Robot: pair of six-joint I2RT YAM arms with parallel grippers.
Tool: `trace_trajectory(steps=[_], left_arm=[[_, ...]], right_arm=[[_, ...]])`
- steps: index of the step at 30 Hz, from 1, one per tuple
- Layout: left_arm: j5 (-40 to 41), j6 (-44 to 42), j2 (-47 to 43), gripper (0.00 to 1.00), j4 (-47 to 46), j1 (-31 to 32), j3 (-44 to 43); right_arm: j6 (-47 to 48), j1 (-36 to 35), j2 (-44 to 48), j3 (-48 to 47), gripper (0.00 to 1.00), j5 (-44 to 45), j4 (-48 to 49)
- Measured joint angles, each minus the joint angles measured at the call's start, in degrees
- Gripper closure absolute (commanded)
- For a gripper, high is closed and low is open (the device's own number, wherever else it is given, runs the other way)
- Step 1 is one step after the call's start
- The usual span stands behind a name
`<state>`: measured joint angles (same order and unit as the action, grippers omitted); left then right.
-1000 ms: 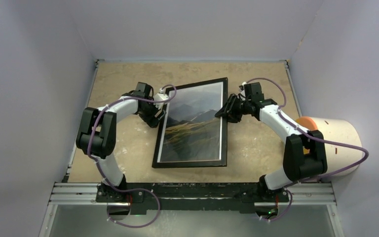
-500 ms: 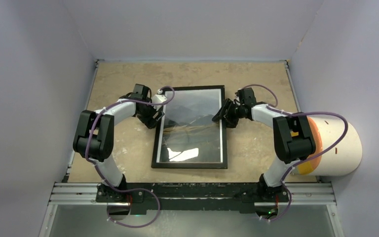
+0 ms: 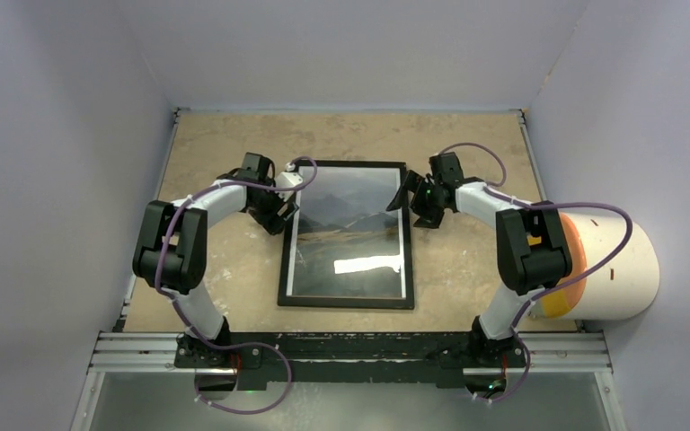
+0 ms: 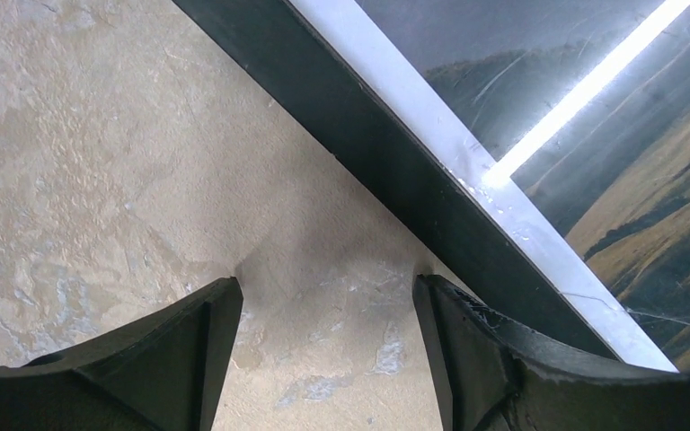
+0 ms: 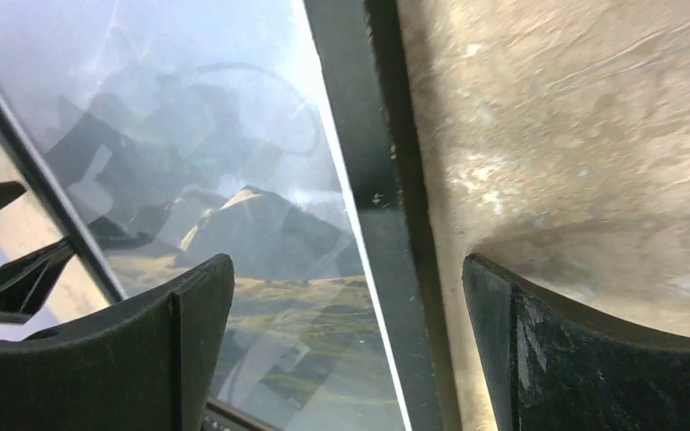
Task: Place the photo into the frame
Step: Turn over the photo frame at the center of the board, then reset both arms
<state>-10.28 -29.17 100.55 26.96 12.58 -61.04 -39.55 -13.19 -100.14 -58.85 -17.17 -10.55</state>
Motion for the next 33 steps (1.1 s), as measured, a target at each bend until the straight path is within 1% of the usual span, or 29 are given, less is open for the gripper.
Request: trace_trajectory(steps=[5,8,11,14,16,18,20,22,24,27,33], left_arm=[[-0.3,0.0,-0.1,0.1,1.2,-0.8,-0.2],[-1.1,0.1,-0.1,0.08,2.8,-2.8,-0.7],[-3.9,1.2,-0.1,0.06,4.0,-7.1,-2.6],[-8.1,4.3,-0.9,0.05,1.4,-13.7,-4.3],[-9.4,7.6,-3.1,0.04,-3.3,-17.7,-3.5],[-8.6,11.4,-6.5,0.04,-10.6,-19.6,0.0],[-7.6,14.5,-10.0,0.04,-18.8,-19.6,5.5],[-7.1,16.3,-11.4,0.03,-24.9,-19.1,9.8],[-7.0,16.7,-11.7,0.03,-31.4,-18.6,14.4],[-6.8,16.8,-11.7,0.01,-40.0,-18.6,20.8],[-6.6,20.6,-11.7,0.01,-60.2,-18.6,32.5]], right_arm=[[2.6,0.0,0.0,-1.7,0.01,5.7,-4.0],[3.4,0.0,1.0,-1.9,0.01,9.7,-6.4],[4.4,0.0,4.8,-1.9,0.01,16.1,-7.5],[5.4,0.0,11.0,-1.5,0.01,25.5,-5.7],[6.7,0.0,14.4,-0.3,0.01,32.2,-1.7],[8.7,0.1,16.0,2.3,0.01,38.6,3.7],[11.6,0.1,15.8,6.6,0.01,45.2,9.6],[13.3,0.2,15.1,9.3,0.01,48.4,12.4],[16.0,0.4,14.6,13.7,0.01,52.0,17.8],[20.2,0.5,14.6,20.9,0.01,55.5,28.6],[26.8,0.9,14.7,34.0,0.01,56.9,50.0]])
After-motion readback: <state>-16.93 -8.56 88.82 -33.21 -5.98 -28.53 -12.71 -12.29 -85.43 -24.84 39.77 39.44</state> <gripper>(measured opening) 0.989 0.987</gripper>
